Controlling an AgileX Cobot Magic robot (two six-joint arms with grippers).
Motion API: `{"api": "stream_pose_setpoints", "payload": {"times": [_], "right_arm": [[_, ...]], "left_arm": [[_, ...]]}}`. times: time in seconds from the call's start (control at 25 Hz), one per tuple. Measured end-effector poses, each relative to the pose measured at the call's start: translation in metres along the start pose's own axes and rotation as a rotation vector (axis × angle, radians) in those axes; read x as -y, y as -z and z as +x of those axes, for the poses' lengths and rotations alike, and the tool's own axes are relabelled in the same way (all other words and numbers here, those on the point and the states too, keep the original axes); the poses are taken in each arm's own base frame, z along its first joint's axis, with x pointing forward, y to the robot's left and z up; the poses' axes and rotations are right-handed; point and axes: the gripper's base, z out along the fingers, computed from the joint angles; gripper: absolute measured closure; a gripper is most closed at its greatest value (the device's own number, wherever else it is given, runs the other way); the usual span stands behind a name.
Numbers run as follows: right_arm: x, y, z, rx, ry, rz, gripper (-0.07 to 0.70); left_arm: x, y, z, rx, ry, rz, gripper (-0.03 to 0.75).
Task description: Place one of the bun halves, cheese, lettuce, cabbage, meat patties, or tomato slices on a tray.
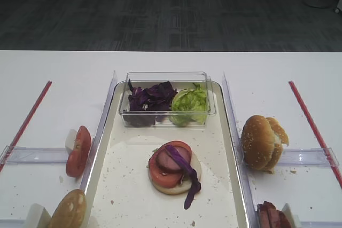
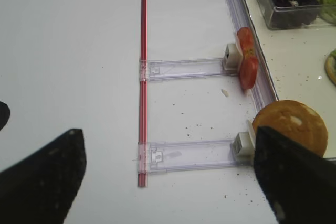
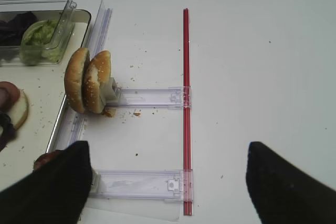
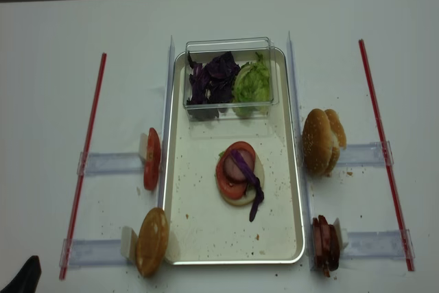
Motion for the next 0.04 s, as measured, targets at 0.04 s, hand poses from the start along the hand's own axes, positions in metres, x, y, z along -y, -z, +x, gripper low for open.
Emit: {"api": "stream_pose_setpoints", "payload": {"times": [0.04], "right_arm": [[0.0,0.0,0.0,0.0,0.0,0.0,0.016]], "left_arm": [[0.0,0.0,0.0,0.0,0.0,0.0,0.118]]}}
